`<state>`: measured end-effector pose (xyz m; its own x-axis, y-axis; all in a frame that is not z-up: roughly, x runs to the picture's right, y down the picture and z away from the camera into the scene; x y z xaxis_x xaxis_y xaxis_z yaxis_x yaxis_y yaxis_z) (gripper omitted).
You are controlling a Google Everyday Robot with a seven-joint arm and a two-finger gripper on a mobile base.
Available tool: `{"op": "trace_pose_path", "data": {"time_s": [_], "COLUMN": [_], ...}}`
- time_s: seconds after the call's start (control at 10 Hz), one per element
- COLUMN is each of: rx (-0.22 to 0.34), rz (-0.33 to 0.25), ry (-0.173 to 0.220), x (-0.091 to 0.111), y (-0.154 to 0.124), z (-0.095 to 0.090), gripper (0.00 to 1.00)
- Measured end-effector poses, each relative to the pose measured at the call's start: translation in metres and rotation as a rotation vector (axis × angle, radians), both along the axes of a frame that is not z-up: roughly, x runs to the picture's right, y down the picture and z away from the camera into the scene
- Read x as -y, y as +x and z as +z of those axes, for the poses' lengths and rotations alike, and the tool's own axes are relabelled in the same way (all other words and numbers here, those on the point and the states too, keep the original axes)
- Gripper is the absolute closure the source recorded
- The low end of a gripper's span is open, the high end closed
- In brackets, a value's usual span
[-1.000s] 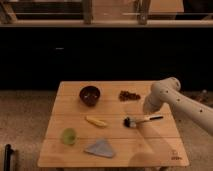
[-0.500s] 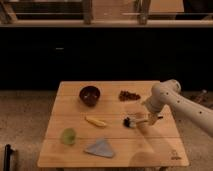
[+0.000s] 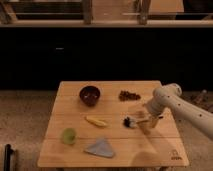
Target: Wipe purple bowl with brush
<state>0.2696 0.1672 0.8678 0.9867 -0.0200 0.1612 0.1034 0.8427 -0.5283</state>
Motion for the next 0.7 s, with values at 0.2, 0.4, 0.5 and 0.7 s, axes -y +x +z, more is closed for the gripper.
{"op": "trace_pose_path", "data": {"time_s": [0.2, 0.4, 0.5, 0.7], "rx": [-0.003, -0.002, -0.003, -0.005], "rz": [0.008, 0.006, -0.001, -0.007], "ry": [-0.014, -0.031, -0.029, -0.029], "x": [-0.011, -0.018, -0.018, -0.016], "y": [0.006, 0.009, 0.009, 0.010], "z": [0.009, 0.012, 0.013, 0.010], "gripper": [0.29, 0.47, 0.59, 0.78]}}
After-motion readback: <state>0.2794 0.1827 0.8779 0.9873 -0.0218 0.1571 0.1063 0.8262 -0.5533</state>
